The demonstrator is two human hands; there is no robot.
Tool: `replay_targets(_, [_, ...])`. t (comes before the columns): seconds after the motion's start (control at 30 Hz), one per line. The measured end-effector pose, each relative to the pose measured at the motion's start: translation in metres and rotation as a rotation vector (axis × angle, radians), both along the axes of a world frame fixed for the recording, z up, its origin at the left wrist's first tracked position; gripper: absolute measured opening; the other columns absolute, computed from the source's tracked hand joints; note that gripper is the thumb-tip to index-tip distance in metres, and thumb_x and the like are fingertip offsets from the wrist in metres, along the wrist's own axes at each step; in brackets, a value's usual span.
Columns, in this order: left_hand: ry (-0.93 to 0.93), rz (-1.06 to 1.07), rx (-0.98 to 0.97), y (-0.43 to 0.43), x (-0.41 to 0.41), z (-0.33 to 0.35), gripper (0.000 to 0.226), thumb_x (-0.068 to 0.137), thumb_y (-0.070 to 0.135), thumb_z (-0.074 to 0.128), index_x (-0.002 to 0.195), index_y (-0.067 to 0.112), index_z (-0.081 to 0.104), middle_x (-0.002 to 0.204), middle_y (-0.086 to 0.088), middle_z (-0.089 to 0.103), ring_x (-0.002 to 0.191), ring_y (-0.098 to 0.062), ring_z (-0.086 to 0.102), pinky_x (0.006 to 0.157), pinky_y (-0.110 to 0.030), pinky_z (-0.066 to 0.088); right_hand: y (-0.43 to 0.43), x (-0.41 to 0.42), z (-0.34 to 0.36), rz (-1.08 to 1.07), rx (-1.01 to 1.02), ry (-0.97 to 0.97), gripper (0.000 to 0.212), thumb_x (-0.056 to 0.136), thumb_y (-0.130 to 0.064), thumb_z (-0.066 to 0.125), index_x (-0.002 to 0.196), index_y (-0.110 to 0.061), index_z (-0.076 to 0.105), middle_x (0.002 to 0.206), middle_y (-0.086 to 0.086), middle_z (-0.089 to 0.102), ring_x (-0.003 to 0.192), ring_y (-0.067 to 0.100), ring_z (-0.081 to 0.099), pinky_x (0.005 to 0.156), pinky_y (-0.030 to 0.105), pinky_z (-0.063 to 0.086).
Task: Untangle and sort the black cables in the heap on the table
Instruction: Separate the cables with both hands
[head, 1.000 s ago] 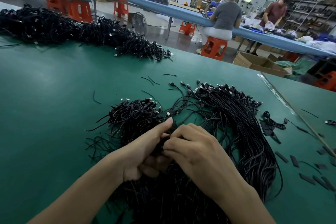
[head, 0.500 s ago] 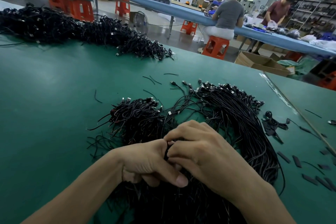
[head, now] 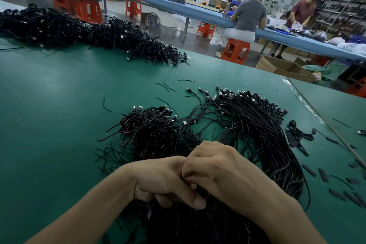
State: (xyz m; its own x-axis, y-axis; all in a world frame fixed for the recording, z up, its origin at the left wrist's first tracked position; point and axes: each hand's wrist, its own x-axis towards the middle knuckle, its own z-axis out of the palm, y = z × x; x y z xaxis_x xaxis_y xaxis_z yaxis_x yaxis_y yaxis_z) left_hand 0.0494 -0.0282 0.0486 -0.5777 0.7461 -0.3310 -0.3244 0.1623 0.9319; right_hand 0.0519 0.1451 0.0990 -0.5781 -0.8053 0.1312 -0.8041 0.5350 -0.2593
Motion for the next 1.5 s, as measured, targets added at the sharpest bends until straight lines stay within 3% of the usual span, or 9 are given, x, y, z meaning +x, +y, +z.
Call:
replay_targets(0.3, [0.103, 0.017, -0.09, 0.002, -0.002, -0.002, 0.029, 0.085, 0.008, 0.073, 0.067, 0.021, 0.055, 0.062, 0.003, 0.038, 0.047, -0.006, 0.03, 0.039, -0.017, 0.024, -0.002, 0.0, 0.0, -0.158, -0.088, -0.172, 0.017, 0.091, -0.021, 0.066, 0.095, -0.034, 0.055, 0.083, -0.015, 0.059, 0.085, 0.002, 0.055, 0.073, 0.029, 0.051])
replay_targets(0.53, [-0.133, 0.292, 0.235, 0.001, -0.006, -0.009, 0.012, 0.083, 0.014, 0.056, 0.079, 0.018, 0.067, 0.068, 0.002, 0.052, 0.053, -0.008, 0.043, 0.035, -0.017, 0.033, 0.001, 0.0, 0.0, -0.23, -0.068, 0.016, 0.019, 0.094, -0.017, 0.061, 0.089, -0.03, 0.047, 0.081, -0.015, 0.05, 0.082, 0.006, 0.046, 0.07, 0.021, 0.039])
replay_targets(0.77, [-0.178, 0.262, 0.519, -0.007, -0.007, -0.014, 0.019, 0.095, 0.016, 0.058, 0.107, 0.004, 0.067, 0.094, -0.012, 0.066, 0.079, -0.018, 0.065, 0.075, -0.03, 0.059, 0.005, -0.002, -0.006, -0.233, -0.222, 0.071, 0.019, 0.092, -0.009, 0.061, 0.09, -0.026, 0.053, 0.083, -0.016, 0.053, 0.081, 0.007, 0.051, 0.069, 0.021, 0.044])
replay_targets(0.87, [0.001, 0.357, 0.351, -0.005, -0.01, -0.019, 0.037, 0.091, 0.015, 0.065, 0.115, -0.01, 0.053, 0.103, -0.019, 0.064, 0.091, -0.025, 0.062, 0.087, -0.039, 0.051, 0.006, -0.005, -0.01, -0.247, -0.246, 0.129, 0.019, 0.09, -0.006, 0.064, 0.09, -0.023, 0.055, 0.084, -0.013, 0.055, 0.08, 0.009, 0.051, 0.07, 0.02, 0.042])
replay_targets(1.0, [0.473, 0.616, -0.024, 0.004, -0.012, -0.017, 0.045, 0.074, 0.043, 0.077, 0.093, 0.005, 0.062, 0.072, -0.006, 0.053, 0.064, -0.019, 0.042, 0.059, -0.031, 0.035, 0.004, -0.007, -0.015, -0.243, -0.307, 0.225, 0.013, 0.084, -0.006, 0.062, 0.087, -0.018, 0.057, 0.083, -0.011, 0.056, 0.078, 0.009, 0.051, 0.073, 0.022, 0.043])
replay_targets(1.1, [0.482, 0.633, -0.022, 0.01, -0.009, -0.015, 0.039, 0.074, 0.057, 0.069, 0.088, 0.021, 0.063, 0.062, -0.003, 0.06, 0.051, -0.014, 0.049, 0.049, -0.026, 0.039, 0.003, -0.008, -0.02, -0.297, -0.478, 0.236, 0.015, 0.084, -0.005, 0.062, 0.086, -0.019, 0.057, 0.085, -0.011, 0.059, 0.082, 0.011, 0.059, 0.071, 0.029, 0.051])
replay_targets(1.2, [0.413, 0.675, 0.217, 0.016, -0.007, -0.014, 0.024, 0.086, 0.033, 0.068, 0.103, 0.016, 0.065, 0.076, -0.013, 0.071, 0.066, -0.022, 0.066, 0.062, -0.029, 0.055, -0.005, -0.004, -0.028, -0.38, -0.724, 0.162, 0.037, 0.086, 0.005, 0.067, 0.083, -0.029, 0.052, 0.085, -0.014, 0.063, 0.08, 0.011, 0.066, 0.069, 0.027, 0.055])
replay_targets(1.33, [0.289, 0.799, 0.462, 0.017, -0.009, -0.011, 0.033, 0.101, -0.001, 0.042, 0.123, 0.012, 0.063, 0.106, -0.023, 0.071, 0.094, -0.029, 0.07, 0.086, -0.036, 0.059, -0.012, 0.0, -0.035, -0.447, -1.019, -0.06, 0.031, 0.089, -0.003, 0.067, 0.079, -0.028, 0.053, 0.086, -0.013, 0.066, 0.078, 0.008, 0.065, 0.069, 0.019, 0.054])
replay_targets(1.5, [0.185, 0.783, 0.709, 0.011, -0.008, 0.0, 0.034, 0.095, 0.037, 0.044, 0.105, 0.019, 0.07, 0.103, -0.019, 0.074, 0.094, -0.027, 0.071, 0.08, -0.031, 0.058, -0.018, 0.003, -0.046, -0.442, -1.153, -0.465, 0.031, 0.088, 0.008, 0.065, 0.075, -0.017, 0.052, 0.079, 0.0, 0.069, 0.076, 0.008, 0.065, 0.071, 0.018, 0.052])
